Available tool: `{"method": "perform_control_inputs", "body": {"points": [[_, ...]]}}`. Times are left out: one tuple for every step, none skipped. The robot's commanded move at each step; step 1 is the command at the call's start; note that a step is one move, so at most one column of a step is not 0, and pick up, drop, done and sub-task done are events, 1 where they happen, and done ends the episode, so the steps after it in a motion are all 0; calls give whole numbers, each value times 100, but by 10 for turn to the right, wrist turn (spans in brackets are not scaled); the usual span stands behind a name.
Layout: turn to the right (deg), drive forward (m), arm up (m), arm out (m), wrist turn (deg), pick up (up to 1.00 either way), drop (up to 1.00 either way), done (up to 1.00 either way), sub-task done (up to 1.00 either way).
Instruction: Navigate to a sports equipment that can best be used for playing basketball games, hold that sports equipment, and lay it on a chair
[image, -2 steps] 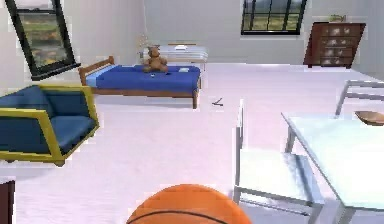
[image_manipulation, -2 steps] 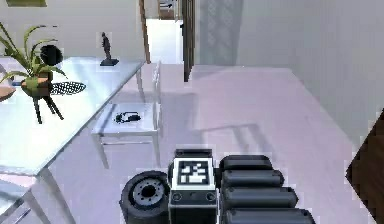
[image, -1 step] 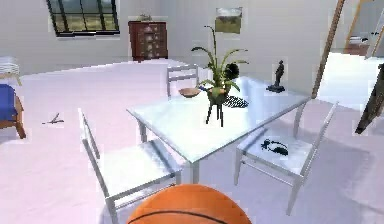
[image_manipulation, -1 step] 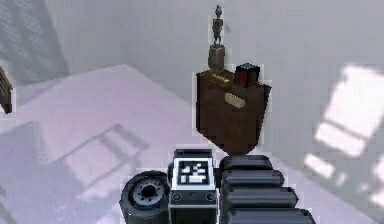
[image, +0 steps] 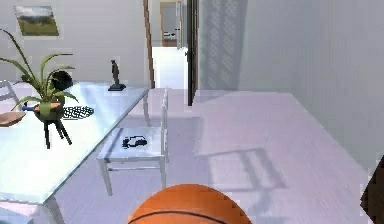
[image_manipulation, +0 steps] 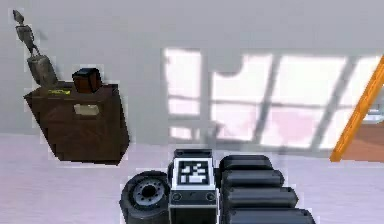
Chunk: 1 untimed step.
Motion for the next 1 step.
{"method": "perform_control_inputs", "body": {"points": [[210, 0, 0, 0, 0, 0, 0, 0, 0]]}}
